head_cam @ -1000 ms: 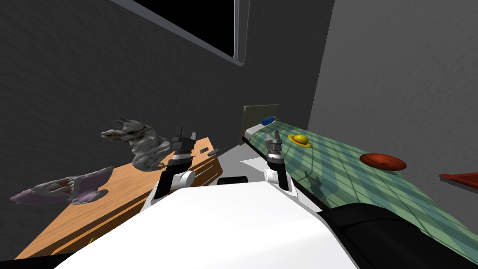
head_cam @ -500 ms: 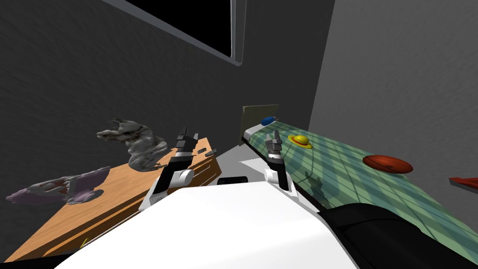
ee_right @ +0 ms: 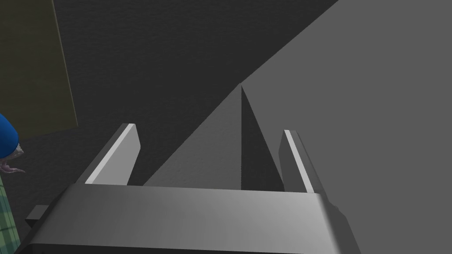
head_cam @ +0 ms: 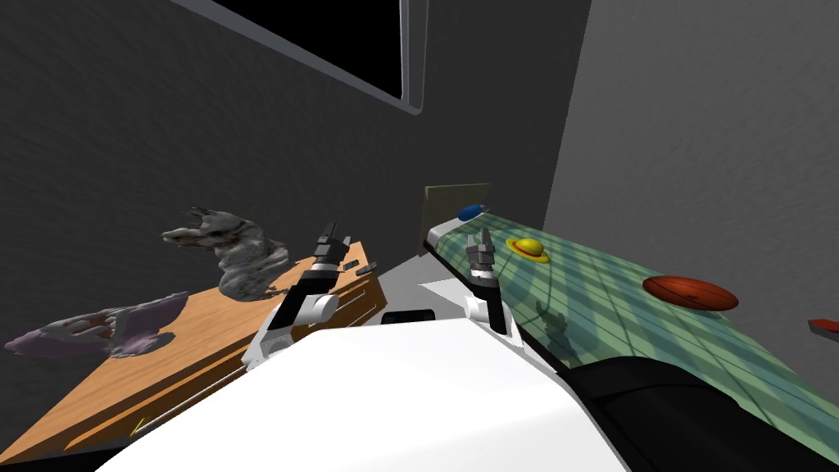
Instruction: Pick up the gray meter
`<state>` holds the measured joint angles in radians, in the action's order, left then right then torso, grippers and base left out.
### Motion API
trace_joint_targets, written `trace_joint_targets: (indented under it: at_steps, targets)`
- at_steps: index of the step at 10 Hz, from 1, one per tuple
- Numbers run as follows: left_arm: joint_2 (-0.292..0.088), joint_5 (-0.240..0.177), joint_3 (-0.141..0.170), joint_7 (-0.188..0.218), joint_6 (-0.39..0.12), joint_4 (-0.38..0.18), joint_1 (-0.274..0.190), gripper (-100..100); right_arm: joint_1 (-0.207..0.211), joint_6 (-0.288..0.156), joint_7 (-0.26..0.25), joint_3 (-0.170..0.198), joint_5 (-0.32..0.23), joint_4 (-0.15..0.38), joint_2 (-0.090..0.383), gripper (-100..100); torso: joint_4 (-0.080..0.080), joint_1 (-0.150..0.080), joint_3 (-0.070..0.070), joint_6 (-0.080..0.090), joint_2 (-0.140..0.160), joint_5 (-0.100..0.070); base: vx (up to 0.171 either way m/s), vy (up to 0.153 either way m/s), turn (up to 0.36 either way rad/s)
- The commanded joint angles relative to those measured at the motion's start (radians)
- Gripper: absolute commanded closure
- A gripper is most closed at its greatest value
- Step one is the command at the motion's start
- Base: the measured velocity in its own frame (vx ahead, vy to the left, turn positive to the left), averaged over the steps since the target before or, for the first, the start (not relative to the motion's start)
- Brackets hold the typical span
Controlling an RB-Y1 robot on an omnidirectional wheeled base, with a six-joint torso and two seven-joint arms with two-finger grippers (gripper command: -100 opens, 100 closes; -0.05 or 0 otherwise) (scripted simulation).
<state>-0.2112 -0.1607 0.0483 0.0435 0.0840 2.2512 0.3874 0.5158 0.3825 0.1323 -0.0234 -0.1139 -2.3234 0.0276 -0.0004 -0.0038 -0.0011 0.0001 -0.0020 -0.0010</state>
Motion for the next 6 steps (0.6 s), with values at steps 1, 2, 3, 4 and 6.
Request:
trace_joint_targets:
  at_steps: [1, 2, 3, 4, 6]
  targets:
    - [-0.020, -0.013, 0.006, 0.005, -0.050, -0.015, -0.018, -100, 0.000, 0.000, 0.000, 0.000, 0.000, 0.000, 0.000, 0, 0.000, 0.000, 0.000, 0.000, 0.000, 0.000, 0.032, -0.072, 0.030]
    - [-0.020, -0.013, 0.006, 0.005, -0.071, -0.015, -0.018, -100, 0.000, 0.000, 0.000, 0.000, 0.000, 0.000, 0.000, 0, 0.000, -0.001, 0.000, 0.000, 0.000, 0.000, 0.022, -0.064, 0.025]
    - [-0.039, -0.027, 0.013, 0.010, -0.100, -0.027, -0.032, -100, 0.000, 0.000, 0.000, 0.000, 0.000, 0.000, 0.000, 0, 0.000, 0.000, 0.000, 0.000, 0.000, 0.000, 0.023, -0.065, 0.040]
    - [-0.039, -0.027, 0.013, 0.010, -0.127, -0.027, -0.032, -100, 0.000, 0.000, 0.000, 0.000, 0.000, 0.000, 0.000, 0, 0.000, 0.000, 0.000, 0.000, 0.000, 0.000, 0.021, -0.054, 0.023]
    - [-0.058, -0.042, 0.020, 0.016, -0.184, -0.041, -0.046, -100, 0.000, 0.000, 0.000, 0.000, 0.000, 0.000, 0.000, 0, 0.000, 0.000, 0.000, 0.000, -0.001, 0.000, 0.033, -0.062, 0.032]
